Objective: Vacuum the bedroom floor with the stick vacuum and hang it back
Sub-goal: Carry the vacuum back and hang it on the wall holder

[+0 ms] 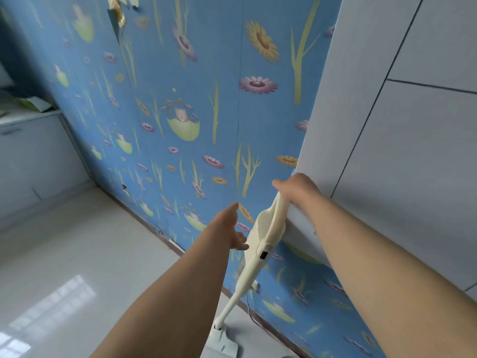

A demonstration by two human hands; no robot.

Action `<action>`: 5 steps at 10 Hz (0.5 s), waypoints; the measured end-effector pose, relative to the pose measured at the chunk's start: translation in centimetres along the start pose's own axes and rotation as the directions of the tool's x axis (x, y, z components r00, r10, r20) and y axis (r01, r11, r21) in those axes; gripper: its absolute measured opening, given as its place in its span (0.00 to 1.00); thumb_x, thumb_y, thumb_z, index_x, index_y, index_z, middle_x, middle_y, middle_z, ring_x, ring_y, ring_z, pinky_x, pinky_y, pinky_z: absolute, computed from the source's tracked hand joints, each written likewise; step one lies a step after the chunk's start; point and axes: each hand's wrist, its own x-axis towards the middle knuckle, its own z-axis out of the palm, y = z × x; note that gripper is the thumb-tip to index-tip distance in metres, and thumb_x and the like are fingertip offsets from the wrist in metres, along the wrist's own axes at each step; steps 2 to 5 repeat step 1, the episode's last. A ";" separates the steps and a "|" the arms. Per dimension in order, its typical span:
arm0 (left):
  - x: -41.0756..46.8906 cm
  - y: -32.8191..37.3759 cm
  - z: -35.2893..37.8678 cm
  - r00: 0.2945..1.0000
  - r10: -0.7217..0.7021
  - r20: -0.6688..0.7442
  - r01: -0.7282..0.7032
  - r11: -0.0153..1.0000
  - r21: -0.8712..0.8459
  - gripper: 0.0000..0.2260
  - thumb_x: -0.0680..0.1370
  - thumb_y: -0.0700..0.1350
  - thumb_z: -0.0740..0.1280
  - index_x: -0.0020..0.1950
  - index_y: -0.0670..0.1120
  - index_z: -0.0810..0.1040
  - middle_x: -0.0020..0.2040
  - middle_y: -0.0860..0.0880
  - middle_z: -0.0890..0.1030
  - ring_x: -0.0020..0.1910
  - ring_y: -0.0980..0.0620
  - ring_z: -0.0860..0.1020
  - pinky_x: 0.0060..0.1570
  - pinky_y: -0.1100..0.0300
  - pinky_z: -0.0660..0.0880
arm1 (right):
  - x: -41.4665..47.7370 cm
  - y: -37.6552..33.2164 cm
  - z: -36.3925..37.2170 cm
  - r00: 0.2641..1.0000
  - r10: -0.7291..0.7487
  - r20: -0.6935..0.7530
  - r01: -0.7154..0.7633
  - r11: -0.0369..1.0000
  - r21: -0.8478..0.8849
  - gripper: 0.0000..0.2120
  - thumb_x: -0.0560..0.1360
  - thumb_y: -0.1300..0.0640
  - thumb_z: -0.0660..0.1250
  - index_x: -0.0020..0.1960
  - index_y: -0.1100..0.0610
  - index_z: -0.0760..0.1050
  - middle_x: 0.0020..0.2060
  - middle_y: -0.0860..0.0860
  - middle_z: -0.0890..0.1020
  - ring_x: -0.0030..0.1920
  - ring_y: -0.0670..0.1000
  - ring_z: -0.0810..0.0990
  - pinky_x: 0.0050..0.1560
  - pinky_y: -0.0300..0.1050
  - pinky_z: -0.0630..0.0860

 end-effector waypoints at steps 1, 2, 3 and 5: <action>-2.2 2.6 -1.2 0.995 0.099 -0.009 -0.098 0.995 0.017 0.34 0.80 0.59 0.62 0.78 0.41 0.56 0.75 0.36 0.62 0.74 0.38 0.64 0.68 0.39 0.63 | -0.6 -2.6 -0.9 0.997 -0.074 -0.024 0.073 0.997 -0.021 0.16 0.77 0.44 0.60 0.53 0.57 0.71 0.50 0.54 0.75 0.52 0.57 0.76 0.50 0.46 0.71; -2.2 2.6 -1.2 0.995 0.099 -0.009 -0.098 0.995 0.017 0.34 0.80 0.59 0.62 0.78 0.41 0.56 0.75 0.36 0.62 0.74 0.38 0.64 0.68 0.39 0.63 | -0.6 -2.6 -0.9 0.997 -0.074 -0.024 0.073 0.997 -0.021 0.16 0.77 0.44 0.60 0.53 0.57 0.71 0.50 0.54 0.75 0.52 0.57 0.76 0.50 0.46 0.71; -2.2 2.6 -1.2 0.995 0.099 -0.009 -0.098 0.995 0.017 0.34 0.80 0.59 0.62 0.78 0.41 0.56 0.75 0.36 0.62 0.74 0.38 0.64 0.68 0.39 0.63 | -0.6 -2.6 -0.9 0.997 -0.074 -0.024 0.073 0.997 -0.021 0.16 0.77 0.44 0.60 0.53 0.57 0.71 0.50 0.54 0.75 0.52 0.57 0.76 0.50 0.46 0.71; -2.2 2.6 -1.2 0.995 0.099 -0.009 -0.098 0.995 0.017 0.34 0.80 0.59 0.62 0.78 0.41 0.56 0.75 0.36 0.62 0.74 0.38 0.64 0.68 0.39 0.63 | -0.6 -2.6 -0.9 0.997 -0.074 -0.024 0.073 0.997 -0.021 0.16 0.77 0.44 0.60 0.53 0.57 0.71 0.50 0.54 0.75 0.52 0.57 0.76 0.50 0.46 0.71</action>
